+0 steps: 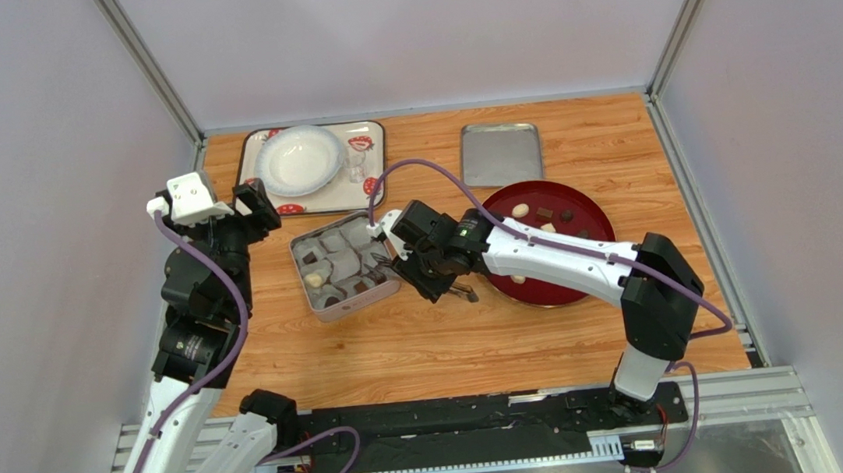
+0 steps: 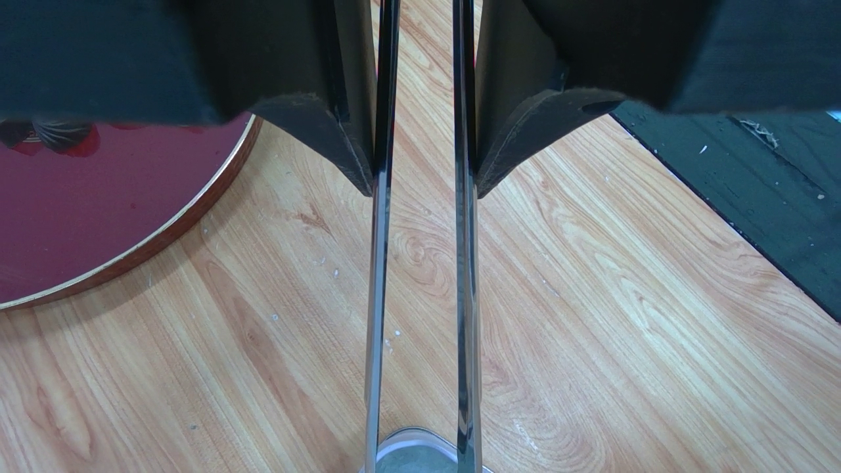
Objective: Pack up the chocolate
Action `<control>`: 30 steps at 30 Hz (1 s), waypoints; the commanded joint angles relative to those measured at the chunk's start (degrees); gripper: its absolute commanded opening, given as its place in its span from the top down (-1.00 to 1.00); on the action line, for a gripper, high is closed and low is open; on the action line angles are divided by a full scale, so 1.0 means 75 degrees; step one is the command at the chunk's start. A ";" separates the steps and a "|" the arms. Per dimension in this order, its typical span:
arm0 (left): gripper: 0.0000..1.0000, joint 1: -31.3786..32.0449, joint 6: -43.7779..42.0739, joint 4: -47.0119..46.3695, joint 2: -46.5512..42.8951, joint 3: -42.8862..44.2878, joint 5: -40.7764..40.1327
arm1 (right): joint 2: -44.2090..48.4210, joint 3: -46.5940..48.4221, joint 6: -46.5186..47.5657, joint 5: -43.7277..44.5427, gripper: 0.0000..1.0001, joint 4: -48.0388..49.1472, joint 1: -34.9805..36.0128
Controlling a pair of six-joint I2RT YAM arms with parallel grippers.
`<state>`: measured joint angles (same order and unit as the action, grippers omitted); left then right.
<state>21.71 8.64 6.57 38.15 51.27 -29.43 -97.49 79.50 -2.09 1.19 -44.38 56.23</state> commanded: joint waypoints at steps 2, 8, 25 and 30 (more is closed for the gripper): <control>-0.63 -0.0059 -0.0004 -0.0243 -0.0001 0.0008 0.0010 | 0.0576 0.0227 -0.0225 -0.0030 0.23 0.0257 0.0038; -0.62 -0.0059 -0.0004 -0.0243 -0.0001 0.0008 0.0033 | 0.1174 0.0450 -0.0495 0.0191 0.23 0.0199 0.0027; -0.63 -0.0059 0.0089 -0.0161 -0.0001 0.0055 0.0221 | 0.3178 -0.1341 -0.2826 0.1728 0.37 -0.1336 -0.1332; -0.63 -0.0094 0.0183 -0.0032 0.0092 0.0160 0.0396 | 0.3857 -0.2127 -0.3401 0.1845 0.41 -0.1676 -0.1987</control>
<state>21.65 8.86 6.59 38.24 51.27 -28.32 -73.23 66.28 -21.76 12.64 -54.33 44.66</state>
